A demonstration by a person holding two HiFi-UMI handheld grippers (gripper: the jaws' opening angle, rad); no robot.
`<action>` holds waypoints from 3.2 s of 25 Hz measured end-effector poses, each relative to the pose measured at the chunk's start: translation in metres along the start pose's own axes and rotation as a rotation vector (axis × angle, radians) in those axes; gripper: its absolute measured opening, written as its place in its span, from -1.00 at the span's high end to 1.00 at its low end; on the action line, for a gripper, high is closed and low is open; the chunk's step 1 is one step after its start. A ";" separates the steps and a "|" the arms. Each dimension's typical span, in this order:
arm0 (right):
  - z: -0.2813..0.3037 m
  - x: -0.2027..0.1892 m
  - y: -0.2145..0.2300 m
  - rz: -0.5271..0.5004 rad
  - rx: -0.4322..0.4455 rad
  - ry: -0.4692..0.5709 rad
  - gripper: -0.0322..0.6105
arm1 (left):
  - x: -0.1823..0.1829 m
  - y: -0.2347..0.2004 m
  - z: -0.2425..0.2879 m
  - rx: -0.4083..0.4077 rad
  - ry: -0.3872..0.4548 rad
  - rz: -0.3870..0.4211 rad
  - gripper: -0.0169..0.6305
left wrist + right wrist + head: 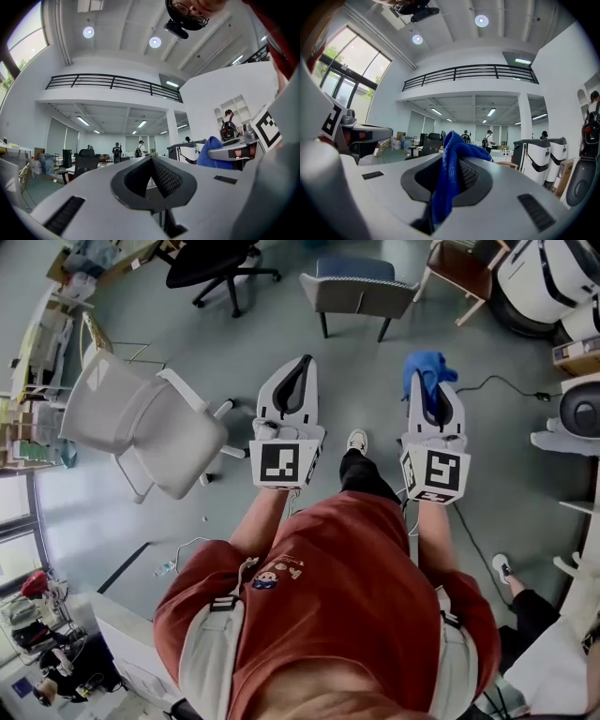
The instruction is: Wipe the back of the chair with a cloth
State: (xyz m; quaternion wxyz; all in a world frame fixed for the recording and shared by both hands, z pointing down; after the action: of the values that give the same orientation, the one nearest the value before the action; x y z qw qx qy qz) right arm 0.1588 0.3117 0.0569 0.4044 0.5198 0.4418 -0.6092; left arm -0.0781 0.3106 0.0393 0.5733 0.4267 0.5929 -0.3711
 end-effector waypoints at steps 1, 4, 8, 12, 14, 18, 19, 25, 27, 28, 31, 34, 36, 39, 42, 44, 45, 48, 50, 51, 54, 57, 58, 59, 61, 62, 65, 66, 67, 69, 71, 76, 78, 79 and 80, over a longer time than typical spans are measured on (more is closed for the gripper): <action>0.017 0.000 0.011 0.003 -0.001 -0.012 0.74 | -0.001 -0.001 0.021 -0.009 0.012 -0.002 0.91; 0.064 0.001 0.045 0.016 -0.007 -0.012 0.74 | -0.005 -0.003 0.080 -0.010 0.026 -0.009 0.91; 0.111 -0.007 0.076 0.028 -0.008 -0.026 0.74 | -0.019 -0.006 0.129 -0.017 -0.032 0.028 0.91; 0.150 -0.017 0.084 0.037 -0.013 -0.045 0.74 | -0.035 -0.021 0.163 -0.031 -0.069 0.046 0.91; 0.164 -0.021 0.079 0.044 -0.013 -0.054 0.74 | -0.043 -0.033 0.173 -0.033 -0.077 0.042 0.91; 0.186 -0.027 0.072 0.063 -0.009 -0.060 0.74 | -0.058 -0.049 0.189 -0.036 -0.090 0.043 0.91; 0.190 -0.031 0.069 0.067 -0.003 -0.065 0.74 | -0.064 -0.051 0.191 -0.034 -0.095 0.039 0.91; 0.232 -0.066 0.049 0.104 0.065 -0.106 0.74 | -0.097 -0.072 0.201 -0.015 -0.137 0.052 0.91; 0.252 -0.084 0.037 0.115 0.100 -0.112 0.74 | -0.114 -0.084 0.204 -0.003 -0.132 0.059 0.91; 0.261 -0.095 0.030 0.127 0.116 -0.120 0.74 | -0.123 -0.090 0.205 0.004 -0.123 0.063 0.91; 0.285 -0.137 0.006 0.147 0.168 -0.159 0.74 | -0.157 -0.107 0.206 0.029 -0.092 0.075 0.91; 0.307 -0.186 -0.019 0.141 0.210 -0.205 0.74 | -0.194 -0.122 0.207 0.057 -0.071 0.071 0.91; 0.322 -0.220 -0.035 0.146 0.216 -0.233 0.74 | -0.221 -0.131 0.206 0.069 -0.057 0.063 0.91; 0.341 -0.272 -0.057 0.133 0.225 -0.271 0.74 | -0.267 -0.139 0.205 0.082 -0.052 0.058 0.91; 0.358 -0.320 -0.075 0.091 0.237 -0.306 0.74 | -0.316 -0.141 0.203 0.089 -0.065 0.063 0.91; 0.371 -0.353 -0.088 0.084 0.242 -0.326 0.74 | -0.350 -0.143 0.201 0.088 -0.076 0.061 0.91; 0.377 -0.371 -0.094 0.080 0.243 -0.336 0.75 | -0.368 -0.145 0.200 0.089 -0.082 0.057 0.91; 0.393 -0.421 -0.111 0.070 0.252 -0.358 0.74 | -0.415 -0.148 0.195 0.096 -0.111 0.042 0.91; 0.402 -0.449 -0.122 0.065 0.258 -0.371 0.75 | -0.439 -0.152 0.192 0.102 -0.122 0.040 0.91; 0.405 -0.461 -0.126 0.058 0.259 -0.380 0.75 | -0.450 -0.154 0.191 0.104 -0.127 0.040 0.91; 0.412 -0.488 -0.136 0.042 0.259 -0.399 0.74 | -0.475 -0.160 0.187 0.114 -0.144 0.030 0.91; 0.418 -0.505 -0.142 0.044 0.259 -0.410 0.75 | -0.489 -0.166 0.182 0.127 -0.164 0.022 0.91; 0.423 -0.509 -0.142 0.045 0.255 -0.410 0.74 | -0.491 -0.167 0.181 0.131 -0.168 0.018 0.91; 0.430 -0.513 -0.141 0.045 0.250 -0.408 0.75 | -0.492 -0.169 0.181 0.134 -0.171 0.015 0.91; 0.448 -0.516 -0.138 0.039 0.242 -0.400 0.74 | -0.492 -0.169 0.183 0.136 -0.176 0.008 0.91; 0.459 -0.515 -0.137 0.038 0.240 -0.395 0.74 | -0.491 -0.169 0.183 0.136 -0.178 0.007 0.91; 0.493 -0.517 -0.136 0.036 0.239 -0.398 0.74 | -0.489 -0.170 0.184 0.130 -0.179 0.007 0.91; 0.503 -0.519 -0.136 0.028 0.236 -0.406 0.74 | -0.488 -0.171 0.184 0.128 -0.181 0.005 0.91; 0.511 -0.522 -0.135 0.021 0.231 -0.416 0.74 | -0.488 -0.171 0.184 0.128 -0.182 0.002 0.91; 0.523 -0.528 -0.135 0.028 0.221 -0.441 0.74 | -0.488 -0.172 0.180 0.124 -0.181 -0.002 0.91; 0.527 -0.533 -0.137 0.048 0.220 -0.479 0.75 | -0.490 -0.171 0.174 0.116 -0.179 0.000 0.91; 0.542 -0.526 -0.129 0.025 0.234 -0.518 0.75 | -0.489 -0.169 0.189 0.123 -0.193 -0.013 0.91; 0.546 -0.523 -0.125 0.013 0.235 -0.523 0.75 | -0.489 -0.167 0.195 0.125 -0.195 -0.019 0.91; 0.544 -0.521 -0.125 0.007 0.232 -0.524 0.75 | -0.488 -0.166 0.195 0.124 -0.194 -0.022 0.91; 0.542 -0.519 -0.125 0.005 0.228 -0.524 0.75 | -0.487 -0.165 0.192 0.122 -0.193 -0.024 0.91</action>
State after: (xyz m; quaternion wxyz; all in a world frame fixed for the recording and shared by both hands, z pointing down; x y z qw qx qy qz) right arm -0.0413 -0.1550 0.6230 0.4453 0.3880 0.2497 -0.7674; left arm -0.1721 0.0335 0.5040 0.5960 0.4162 0.5164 -0.4527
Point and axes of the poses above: the fingertips, and each gripper's own axes: z forward along the fingers, y to its right, x out of its top, the point moved 8 cm from there along -z, backward along the fingers, and after that the axes turned 2 degrees about -x, right-handed, at the moved point
